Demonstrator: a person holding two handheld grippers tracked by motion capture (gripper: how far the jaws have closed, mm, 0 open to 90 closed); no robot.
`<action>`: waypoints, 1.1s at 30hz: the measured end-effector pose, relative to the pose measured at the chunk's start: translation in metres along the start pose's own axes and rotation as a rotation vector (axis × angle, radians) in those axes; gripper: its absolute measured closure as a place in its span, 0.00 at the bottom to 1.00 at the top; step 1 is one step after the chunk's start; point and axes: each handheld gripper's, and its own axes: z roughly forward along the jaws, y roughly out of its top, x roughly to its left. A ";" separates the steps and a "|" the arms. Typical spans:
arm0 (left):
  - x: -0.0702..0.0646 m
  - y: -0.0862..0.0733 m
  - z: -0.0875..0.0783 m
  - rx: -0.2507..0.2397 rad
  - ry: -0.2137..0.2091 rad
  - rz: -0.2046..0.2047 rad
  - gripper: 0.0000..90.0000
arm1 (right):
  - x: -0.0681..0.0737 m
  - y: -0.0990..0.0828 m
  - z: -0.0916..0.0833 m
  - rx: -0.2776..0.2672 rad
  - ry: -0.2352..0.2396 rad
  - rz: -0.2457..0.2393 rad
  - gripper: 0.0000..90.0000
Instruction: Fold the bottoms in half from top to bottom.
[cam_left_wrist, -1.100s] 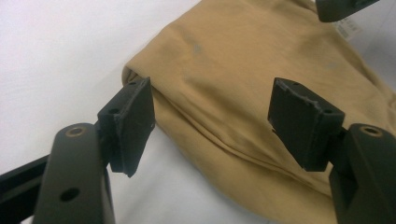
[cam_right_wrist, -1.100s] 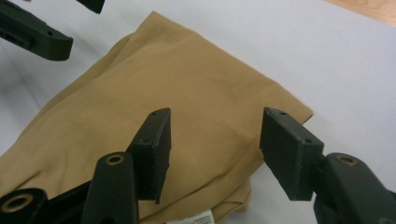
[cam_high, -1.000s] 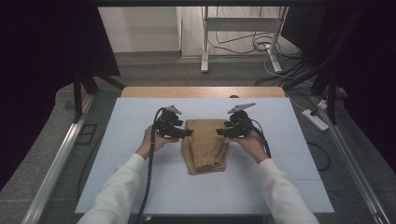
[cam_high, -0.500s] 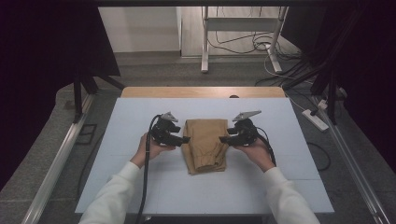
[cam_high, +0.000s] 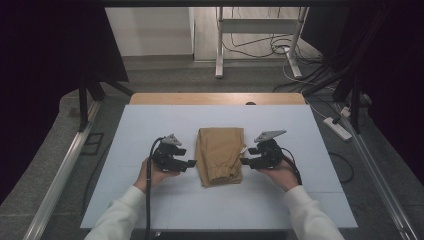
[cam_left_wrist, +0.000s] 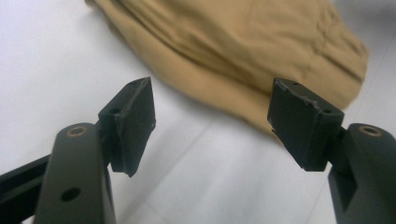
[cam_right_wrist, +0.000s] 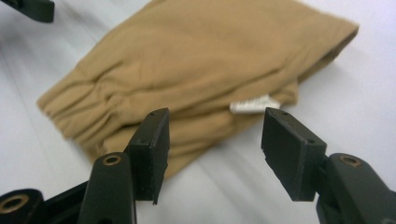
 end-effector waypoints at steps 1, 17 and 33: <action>-0.001 -0.003 -0.002 0.003 0.008 0.002 0.35 | 0.002 -0.003 -0.002 -0.002 -0.005 0.001 0.47; -0.003 -0.046 -0.032 0.006 0.047 -0.032 0.35 | 0.007 -0.056 -0.041 0.006 -0.048 0.016 0.45; -0.005 -0.075 -0.054 -0.016 0.061 -0.079 0.35 | 0.003 -0.085 -0.062 -0.017 -0.051 0.031 0.44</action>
